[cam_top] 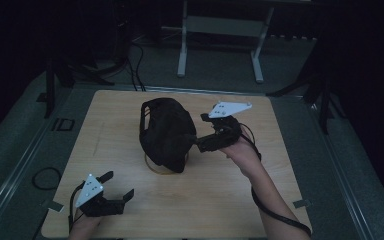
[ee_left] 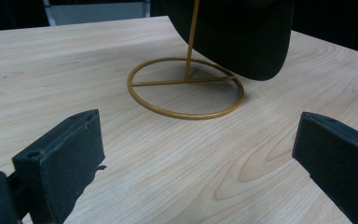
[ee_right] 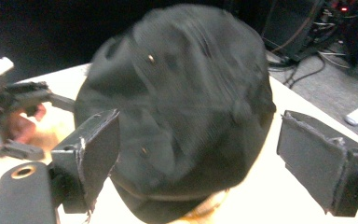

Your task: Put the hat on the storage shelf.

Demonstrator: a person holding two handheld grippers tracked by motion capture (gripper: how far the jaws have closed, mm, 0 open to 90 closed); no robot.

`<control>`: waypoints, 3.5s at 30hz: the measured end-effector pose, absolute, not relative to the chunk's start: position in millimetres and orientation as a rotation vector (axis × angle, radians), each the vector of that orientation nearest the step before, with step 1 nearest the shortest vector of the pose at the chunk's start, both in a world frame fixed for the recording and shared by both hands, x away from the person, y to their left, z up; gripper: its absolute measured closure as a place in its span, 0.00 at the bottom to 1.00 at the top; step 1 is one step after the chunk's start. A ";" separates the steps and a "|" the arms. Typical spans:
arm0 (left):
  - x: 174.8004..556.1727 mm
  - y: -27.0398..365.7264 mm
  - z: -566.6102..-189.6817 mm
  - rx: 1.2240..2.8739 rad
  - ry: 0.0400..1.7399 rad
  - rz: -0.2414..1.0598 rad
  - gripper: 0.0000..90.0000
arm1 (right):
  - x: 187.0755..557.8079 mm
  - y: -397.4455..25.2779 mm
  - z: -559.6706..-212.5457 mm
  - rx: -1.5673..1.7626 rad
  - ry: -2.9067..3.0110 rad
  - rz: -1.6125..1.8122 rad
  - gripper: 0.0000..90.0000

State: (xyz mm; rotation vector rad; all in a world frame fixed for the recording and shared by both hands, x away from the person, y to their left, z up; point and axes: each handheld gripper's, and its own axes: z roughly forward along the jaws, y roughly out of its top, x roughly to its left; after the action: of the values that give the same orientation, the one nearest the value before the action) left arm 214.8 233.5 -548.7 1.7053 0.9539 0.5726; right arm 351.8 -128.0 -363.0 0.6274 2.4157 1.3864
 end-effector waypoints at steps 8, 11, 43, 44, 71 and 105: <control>213.8 233.2 -548.2 1.702 0.952 0.570 0.03 | 348.3 -145.0 -385.9 0.636 2.420 1.348 0.15; 213.9 232.7 -548.3 1.705 0.950 0.569 0.03 | 347.1 -149.2 -396.1 0.650 2.435 1.338 0.15; 213.8 233.5 -549.5 1.710 0.952 0.563 0.03 | 334.7 -173.8 -497.4 0.683 2.531 1.352 0.15; 213.9 233.3 -549.7 1.712 0.953 0.565 0.03 | 333.9 -175.0 -500.1 0.682 2.531 1.361 0.15; 213.9 233.1 -549.9 1.709 0.952 0.552 0.03 | 307.3 -220.5 -544.7 0.765 2.555 1.369 0.15; 213.9 230.8 -551.1 1.733 0.962 0.561 0.03 | 279.4 -278.6 -549.3 0.884 2.384 1.329 0.15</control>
State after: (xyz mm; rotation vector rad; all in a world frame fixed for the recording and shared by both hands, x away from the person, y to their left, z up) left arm 213.9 230.8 -551.1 1.7328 0.9621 0.5611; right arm 279.4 -278.6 -549.3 0.8839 2.3837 1.3289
